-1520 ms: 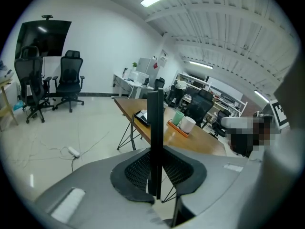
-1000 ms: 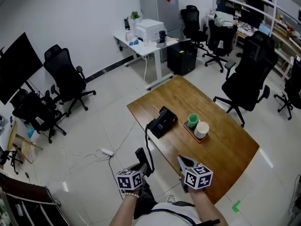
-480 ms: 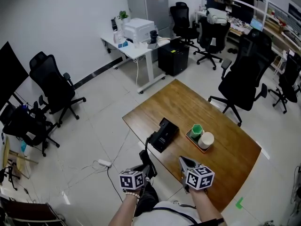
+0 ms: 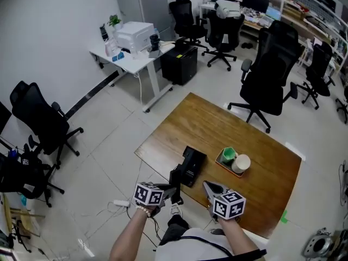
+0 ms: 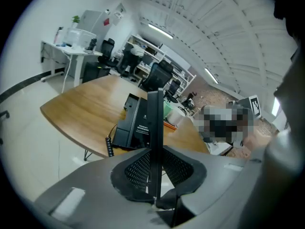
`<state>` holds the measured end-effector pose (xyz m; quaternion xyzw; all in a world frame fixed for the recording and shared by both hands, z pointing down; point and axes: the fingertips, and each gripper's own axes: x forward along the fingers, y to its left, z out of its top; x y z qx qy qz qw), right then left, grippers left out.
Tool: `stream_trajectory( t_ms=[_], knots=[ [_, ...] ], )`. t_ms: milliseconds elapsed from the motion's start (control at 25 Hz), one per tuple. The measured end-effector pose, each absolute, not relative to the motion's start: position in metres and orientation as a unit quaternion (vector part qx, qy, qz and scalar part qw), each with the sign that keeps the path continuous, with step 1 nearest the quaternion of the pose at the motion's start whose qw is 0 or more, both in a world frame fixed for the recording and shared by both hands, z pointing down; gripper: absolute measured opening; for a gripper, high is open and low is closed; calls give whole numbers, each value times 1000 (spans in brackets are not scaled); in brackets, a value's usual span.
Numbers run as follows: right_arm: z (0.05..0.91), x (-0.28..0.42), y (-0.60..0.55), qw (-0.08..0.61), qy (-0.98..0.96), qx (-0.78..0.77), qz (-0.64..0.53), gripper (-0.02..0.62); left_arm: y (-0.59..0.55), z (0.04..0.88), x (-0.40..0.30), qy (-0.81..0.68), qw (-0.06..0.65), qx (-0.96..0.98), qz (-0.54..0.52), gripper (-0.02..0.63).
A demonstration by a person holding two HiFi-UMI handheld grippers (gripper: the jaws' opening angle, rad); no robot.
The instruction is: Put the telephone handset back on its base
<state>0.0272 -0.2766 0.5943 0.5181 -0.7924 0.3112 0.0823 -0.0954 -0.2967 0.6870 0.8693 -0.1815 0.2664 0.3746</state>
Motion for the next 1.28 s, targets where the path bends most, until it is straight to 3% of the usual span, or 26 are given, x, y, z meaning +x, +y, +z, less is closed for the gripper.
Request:
stream_trajectory(
  t_ms=[680, 1280],
  knots=[
    [607, 33, -302, 70, -713, 611, 337, 11, -395, 718, -49, 84, 376, 860, 333, 69],
    [619, 51, -289, 67, -668, 648, 360, 11, -402, 737, -23, 213, 442, 810, 321, 69]
  ],
)
